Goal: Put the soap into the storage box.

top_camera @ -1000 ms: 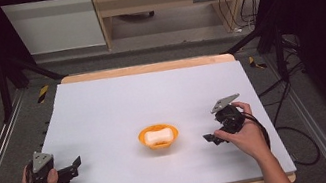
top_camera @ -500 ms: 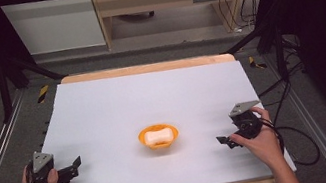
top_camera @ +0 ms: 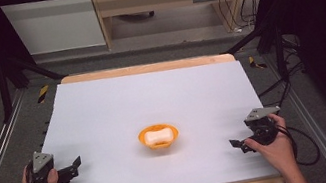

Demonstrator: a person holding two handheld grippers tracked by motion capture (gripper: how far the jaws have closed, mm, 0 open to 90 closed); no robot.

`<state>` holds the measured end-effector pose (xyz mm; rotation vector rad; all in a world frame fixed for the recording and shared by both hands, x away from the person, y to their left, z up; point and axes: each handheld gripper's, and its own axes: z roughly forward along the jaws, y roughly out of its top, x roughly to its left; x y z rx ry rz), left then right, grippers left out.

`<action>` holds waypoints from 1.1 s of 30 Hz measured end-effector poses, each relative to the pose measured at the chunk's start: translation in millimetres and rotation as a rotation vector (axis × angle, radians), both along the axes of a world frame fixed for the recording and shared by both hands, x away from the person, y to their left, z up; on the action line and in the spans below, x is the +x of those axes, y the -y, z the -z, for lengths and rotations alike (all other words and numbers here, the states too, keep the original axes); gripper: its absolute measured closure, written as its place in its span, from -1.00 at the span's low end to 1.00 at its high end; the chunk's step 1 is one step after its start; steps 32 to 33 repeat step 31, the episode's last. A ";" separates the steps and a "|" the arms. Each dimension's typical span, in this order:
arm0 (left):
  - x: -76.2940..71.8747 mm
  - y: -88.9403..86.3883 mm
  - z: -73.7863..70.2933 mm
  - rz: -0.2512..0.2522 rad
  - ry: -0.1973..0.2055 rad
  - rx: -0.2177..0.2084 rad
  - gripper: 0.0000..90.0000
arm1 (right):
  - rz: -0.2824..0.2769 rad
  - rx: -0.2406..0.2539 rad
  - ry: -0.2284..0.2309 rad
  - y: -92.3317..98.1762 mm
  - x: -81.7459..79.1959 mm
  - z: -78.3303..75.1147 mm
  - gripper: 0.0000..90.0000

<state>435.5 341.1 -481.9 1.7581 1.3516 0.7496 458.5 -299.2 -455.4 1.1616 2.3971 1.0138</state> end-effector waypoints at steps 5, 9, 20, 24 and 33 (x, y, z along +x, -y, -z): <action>-0.2 -0.3 -0.2 0.000 0.001 0.001 -1.00 | 0.021 0.031 0.000 11.6 -8.6 6.3 -0.99; -0.2 -0.3 -0.2 0.000 0.002 0.001 -1.00 | 0.051 0.049 0.000 23.3 -15.1 10.9 -0.99; -0.2 -0.4 0.0 -0.001 0.001 -0.007 -1.00 | 0.141 0.106 0.022 54.9 -29.9 18.5 -0.99; -0.2 -0.5 0.0 0.000 0.001 -0.007 -1.00 | 0.185 0.159 0.022 63.0 -35.1 21.6 -0.99; 0.5 0.1 -0.1 -0.002 -0.001 -0.005 -1.00 | 0.213 0.213 0.044 68.6 -40.2 21.1 -0.98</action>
